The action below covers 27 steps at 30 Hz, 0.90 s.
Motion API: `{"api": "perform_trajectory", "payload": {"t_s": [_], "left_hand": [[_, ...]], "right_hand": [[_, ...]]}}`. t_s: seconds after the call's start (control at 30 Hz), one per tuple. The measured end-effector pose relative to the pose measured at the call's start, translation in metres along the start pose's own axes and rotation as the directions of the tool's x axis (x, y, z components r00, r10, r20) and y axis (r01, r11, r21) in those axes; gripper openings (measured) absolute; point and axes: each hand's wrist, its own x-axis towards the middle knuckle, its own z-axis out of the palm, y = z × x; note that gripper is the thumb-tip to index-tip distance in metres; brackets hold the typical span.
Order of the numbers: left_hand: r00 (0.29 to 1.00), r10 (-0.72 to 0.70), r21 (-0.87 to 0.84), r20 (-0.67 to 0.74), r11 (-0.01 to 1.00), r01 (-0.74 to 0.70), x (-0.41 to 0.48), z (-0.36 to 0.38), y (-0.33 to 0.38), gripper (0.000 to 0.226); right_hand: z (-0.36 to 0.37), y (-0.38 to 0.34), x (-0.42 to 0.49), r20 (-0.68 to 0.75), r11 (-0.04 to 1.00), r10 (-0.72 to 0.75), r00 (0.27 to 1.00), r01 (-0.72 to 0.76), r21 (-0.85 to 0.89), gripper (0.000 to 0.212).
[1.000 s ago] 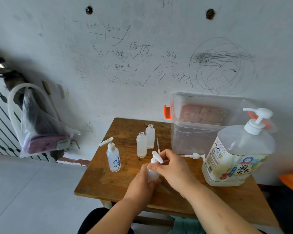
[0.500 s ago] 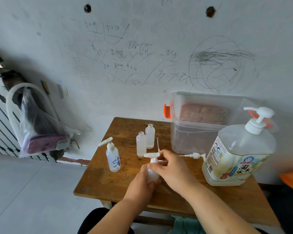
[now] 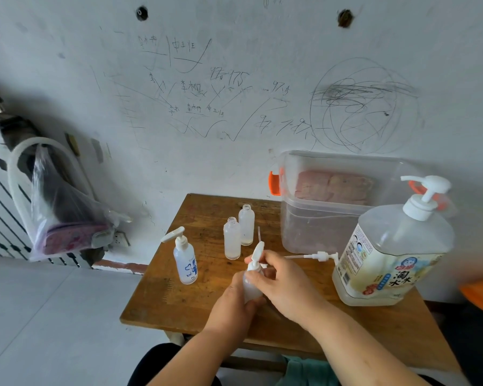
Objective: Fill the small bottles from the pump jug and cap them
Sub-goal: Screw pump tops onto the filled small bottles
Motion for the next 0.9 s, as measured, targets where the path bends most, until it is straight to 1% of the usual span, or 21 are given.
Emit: {"api": "perform_trajectory", "payload": {"t_s": [0.1, 0.13, 0.23, 0.33, 0.37, 0.47, 0.53, 0.73, 0.9], "left_hand": [[0.999, -0.032, 0.021, 0.009, 0.999, 0.031, -0.001, 0.000, 0.002, 0.050], [0.999, -0.039, 0.020, 0.010, 0.999, 0.039, -0.001, 0.000, 0.002, 0.048], [1.000, -0.021, -0.004, 0.012, 1.000, 0.021, -0.001, 0.000, 0.001, 0.049], [1.000, -0.011, 0.009, 0.009, 1.000, 0.011, -0.002, 0.001, 0.001, 0.051], [1.000, -0.013, 0.005, 0.009, 1.000, 0.013, -0.002, 0.001, 0.000, 0.051], [1.000, -0.006, -0.005, 0.005, 1.000, 0.006, -0.002, 0.001, 0.000, 0.051], [1.000, 0.006, -0.004, 0.003, 1.000, -0.006, -0.002, 0.001, -0.001, 0.053], [0.999, 0.030, 0.000, -0.015, 1.000, -0.030, -0.002, 0.003, -0.004, 0.049], [0.999, 0.005, 0.032, -0.034, 0.999, -0.004, -0.001, 0.005, -0.006, 0.044]], "right_hand": [[0.001, -0.001, 0.001, -0.082, 0.997, 0.059, 0.995, -0.062, -0.036, 0.052], [0.001, -0.001, 0.000, -0.072, 0.997, 0.061, 0.996, -0.064, -0.031, 0.054], [-0.001, 0.000, -0.002, 0.006, 0.999, 0.018, 1.000, -0.018, 0.042, 0.045], [-0.001, 0.001, -0.002, -0.058, 1.000, 0.030, 0.998, -0.030, 0.003, 0.034], [0.000, 0.001, -0.002, -0.068, 0.999, 0.038, 0.997, -0.038, -0.002, 0.033], [-0.002, 0.000, -0.004, -0.010, 0.999, 0.005, 1.000, -0.005, 0.048, 0.038], [-0.004, -0.001, -0.007, 0.002, 0.999, 0.001, 1.000, -0.001, 0.036, 0.041], [0.007, -0.002, -0.005, -0.130, 1.000, 0.015, 0.991, -0.016, -0.009, 0.024], [0.016, -0.004, -0.004, -0.211, 0.999, 0.017, 0.977, -0.024, -0.032, 0.024]]}}
